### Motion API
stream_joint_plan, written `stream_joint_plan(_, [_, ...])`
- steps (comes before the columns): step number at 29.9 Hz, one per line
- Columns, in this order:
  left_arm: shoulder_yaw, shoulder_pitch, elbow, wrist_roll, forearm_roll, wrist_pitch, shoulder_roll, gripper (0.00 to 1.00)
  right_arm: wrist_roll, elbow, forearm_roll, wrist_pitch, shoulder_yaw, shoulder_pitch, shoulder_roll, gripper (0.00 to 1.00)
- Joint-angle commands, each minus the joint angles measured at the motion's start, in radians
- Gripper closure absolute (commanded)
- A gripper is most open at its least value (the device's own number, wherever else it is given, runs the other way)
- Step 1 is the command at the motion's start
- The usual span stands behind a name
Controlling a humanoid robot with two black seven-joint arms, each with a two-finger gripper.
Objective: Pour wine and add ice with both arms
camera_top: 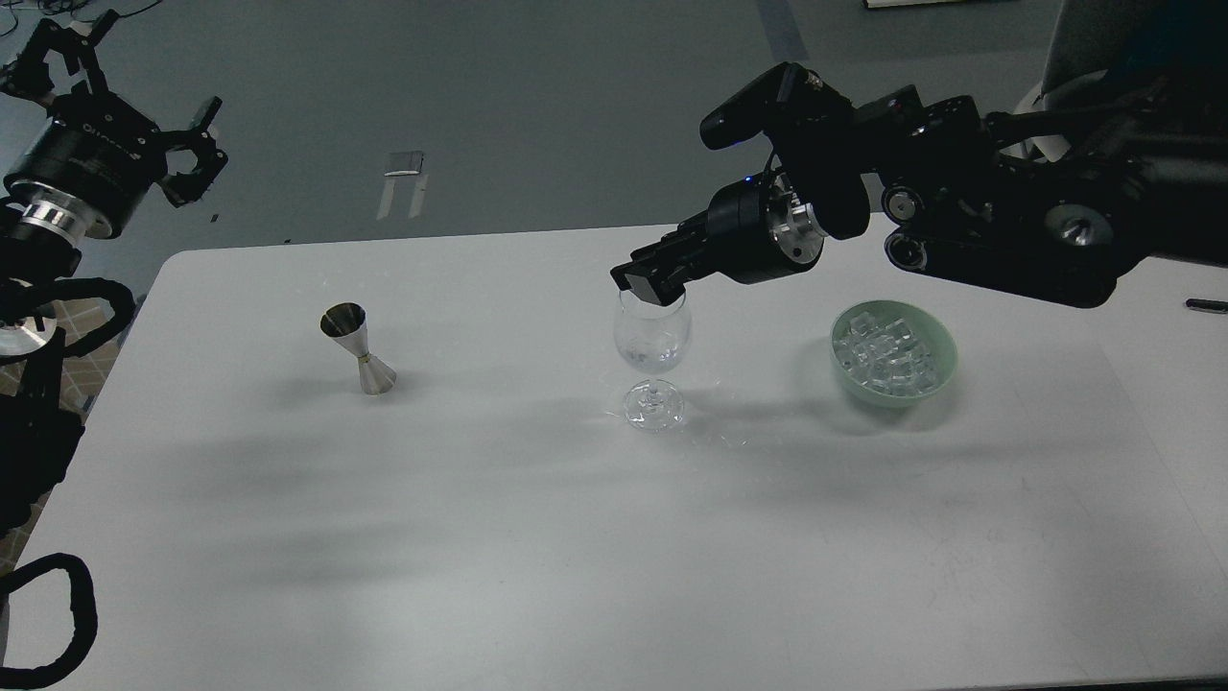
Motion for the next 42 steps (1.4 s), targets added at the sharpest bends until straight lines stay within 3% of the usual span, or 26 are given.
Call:
stream_joint_plan(1, [0.0, -0.003, 0.0, 0.0, 0.001, 0.0, 0.001, 0.02, -0.002, 0.003, 0.007, 0.0, 0.0, 0.005, -0.007, 0.49])
stream_joint_plan(8, [0.0, -0.003, 0.0, 0.0, 0.001, 0.0, 0.003, 0.02, -0.002, 0.003, 0.011, 0.0, 0.003, 0.015, -0.024, 0.45])
stream_joint_plan(11, [0.0, -0.003, 0.0, 0.0, 0.001, 0.0, 0.006, 0.02, -0.006, -0.032, 0.032, -0.012, 0.032, 0.023, -0.04, 0.3])
stream_joint_plan(15, [0.009, -0.007, 0.002, 0.0, 0.001, 0.0, 0.011, 0.02, -0.028, -0.156, 0.239, -0.015, 0.136, 0.017, -0.061, 0.04])
stream_joint_plan(20, [0.035, -0.007, 0.005, 0.0, 0.003, 0.0, 0.011, 0.02, -0.015, -0.341, 0.511, -0.023, 0.282, -0.049, -0.053, 0.03])
stream_joint_plan(23, [0.089, -0.027, 0.017, -0.008, 0.02, 0.0, 0.006, 0.02, 0.014, -0.452, 0.669, -0.02, 0.534, -0.208, -0.023, 0.02])
stream_joint_plan(28, [0.185, -0.052, 0.064, -0.073, 0.021, 0.0, 0.003, 0.02, 0.024, -0.521, 0.72, -0.015, 0.871, -0.411, 0.045, 0.01])
stream_joint_plan(30, [0.222, -0.072, 0.11, -0.11, 0.021, 0.0, -0.003, 0.02, 0.052, -0.599, 0.731, -0.008, 0.958, -0.469, 0.112, 0.01])
stream_joint_plan(32, [0.242, -0.085, 0.162, -0.115, 0.012, 0.0, -0.026, 0.02, 0.101, -0.654, 0.758, 0.006, 1.012, -0.492, 0.144, 0.01])
stream_joint_plan(35, [0.245, -0.118, 0.242, -0.115, 0.011, 0.0, -0.052, 0.02, 0.124, -0.716, 0.818, 0.084, 1.054, -0.512, 0.181, 0.01])
stream_joint_plan(38, [0.247, -0.145, 0.325, -0.115, 0.011, 0.0, -0.064, 0.02, 0.126, -0.766, 0.873, 0.142, 1.101, -0.528, 0.215, 0.01])
stream_joint_plan(42, [0.248, -0.152, 0.341, -0.113, 0.015, 0.0, -0.084, 0.02, 0.126, -0.777, 0.873, 0.146, 1.118, -0.546, 0.241, 0.01])
